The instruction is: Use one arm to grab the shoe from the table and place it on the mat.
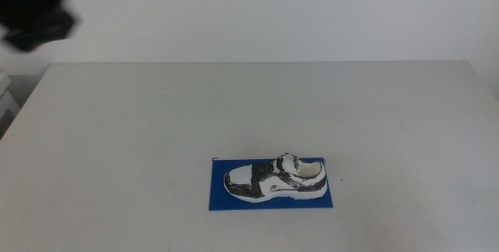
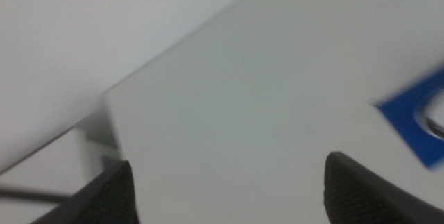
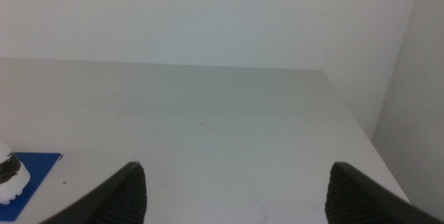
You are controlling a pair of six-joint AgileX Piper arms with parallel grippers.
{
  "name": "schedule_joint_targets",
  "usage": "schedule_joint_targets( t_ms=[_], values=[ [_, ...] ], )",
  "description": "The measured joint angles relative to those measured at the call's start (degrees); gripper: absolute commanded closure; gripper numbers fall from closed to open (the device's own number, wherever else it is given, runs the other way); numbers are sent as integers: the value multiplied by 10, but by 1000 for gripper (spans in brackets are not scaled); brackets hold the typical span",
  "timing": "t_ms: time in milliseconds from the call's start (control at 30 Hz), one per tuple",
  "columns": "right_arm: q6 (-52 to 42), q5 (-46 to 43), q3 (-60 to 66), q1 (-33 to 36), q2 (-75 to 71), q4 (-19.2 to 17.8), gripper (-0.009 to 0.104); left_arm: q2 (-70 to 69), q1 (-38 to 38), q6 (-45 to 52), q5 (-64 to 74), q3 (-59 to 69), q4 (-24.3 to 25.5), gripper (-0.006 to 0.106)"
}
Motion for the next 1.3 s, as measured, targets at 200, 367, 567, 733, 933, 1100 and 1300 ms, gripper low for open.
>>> schedule_joint_targets(
  t_ms=[200, 367, 567, 733, 933, 1100, 1300],
  values=[
    [0, 0, 0, 0, 0, 0, 29, -169, 145, -2, -181, 213, -30, 7],
    [0, 0, 0, 0, 0, 0, 29, -310, 206, -4, -299, 366, -42, 7],
    [0, 0, 0, 0, 0, 0, 29, -434, 220, -29, -333, 470, -44, 7],
    [0, 0, 0, 0, 0, 0, 29, -485, 220, -32, -361, 537, -70, 7],
    [0, 0, 0, 0, 0, 0, 29, -554, 220, -34, -437, 670, -87, 7],
    [0, 0, 0, 0, 0, 0, 29, -632, 220, -57, -500, 770, -90, 7],
    [0, 0, 0, 0, 0, 0, 29, -668, 220, -76, -516, 844, -110, 7]
  ],
)
